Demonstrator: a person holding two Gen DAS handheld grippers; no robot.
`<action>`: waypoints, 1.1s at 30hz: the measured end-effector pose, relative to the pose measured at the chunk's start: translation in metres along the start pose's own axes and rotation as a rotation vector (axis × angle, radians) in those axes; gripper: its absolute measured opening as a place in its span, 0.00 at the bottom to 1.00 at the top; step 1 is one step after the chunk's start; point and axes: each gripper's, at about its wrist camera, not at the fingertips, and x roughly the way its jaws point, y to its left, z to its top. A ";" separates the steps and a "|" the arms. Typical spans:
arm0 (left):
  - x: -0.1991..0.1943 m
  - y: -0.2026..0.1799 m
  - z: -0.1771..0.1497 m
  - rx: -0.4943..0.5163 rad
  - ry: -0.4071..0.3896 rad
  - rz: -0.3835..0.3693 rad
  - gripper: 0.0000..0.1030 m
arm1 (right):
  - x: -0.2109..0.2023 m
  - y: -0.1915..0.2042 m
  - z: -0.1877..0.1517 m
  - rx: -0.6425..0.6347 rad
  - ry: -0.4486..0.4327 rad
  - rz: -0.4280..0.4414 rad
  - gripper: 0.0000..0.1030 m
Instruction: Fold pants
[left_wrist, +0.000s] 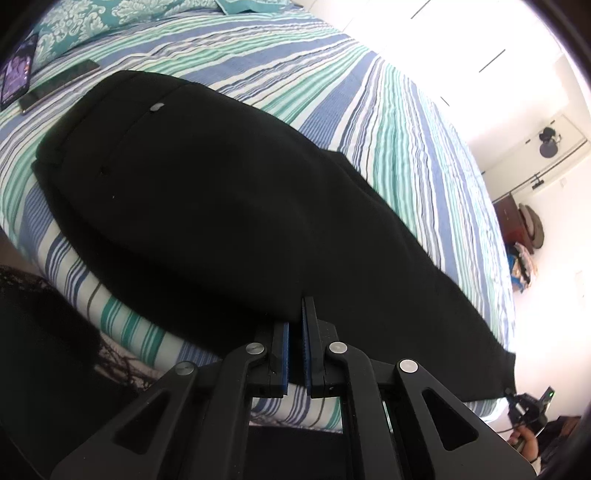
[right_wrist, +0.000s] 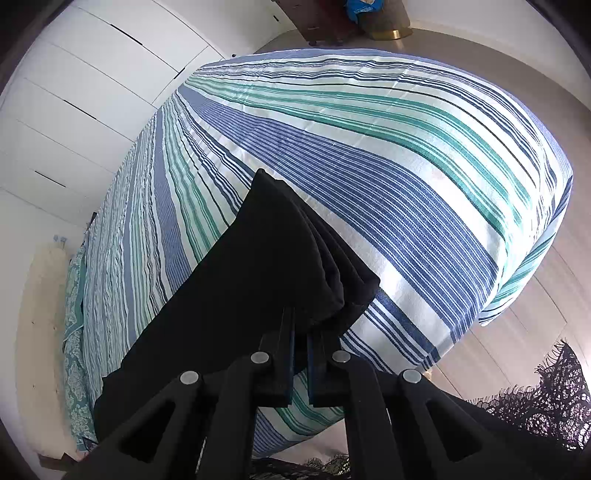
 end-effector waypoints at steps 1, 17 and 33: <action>-0.007 0.005 -0.009 0.008 0.005 0.005 0.04 | 0.000 -0.001 0.000 -0.001 0.000 -0.006 0.04; 0.009 -0.001 -0.034 0.047 0.119 0.104 0.06 | 0.004 0.000 -0.003 -0.031 -0.004 -0.094 0.04; -0.061 -0.010 -0.009 0.108 -0.116 0.203 0.70 | -0.074 0.015 -0.015 -0.061 -0.263 -0.293 0.83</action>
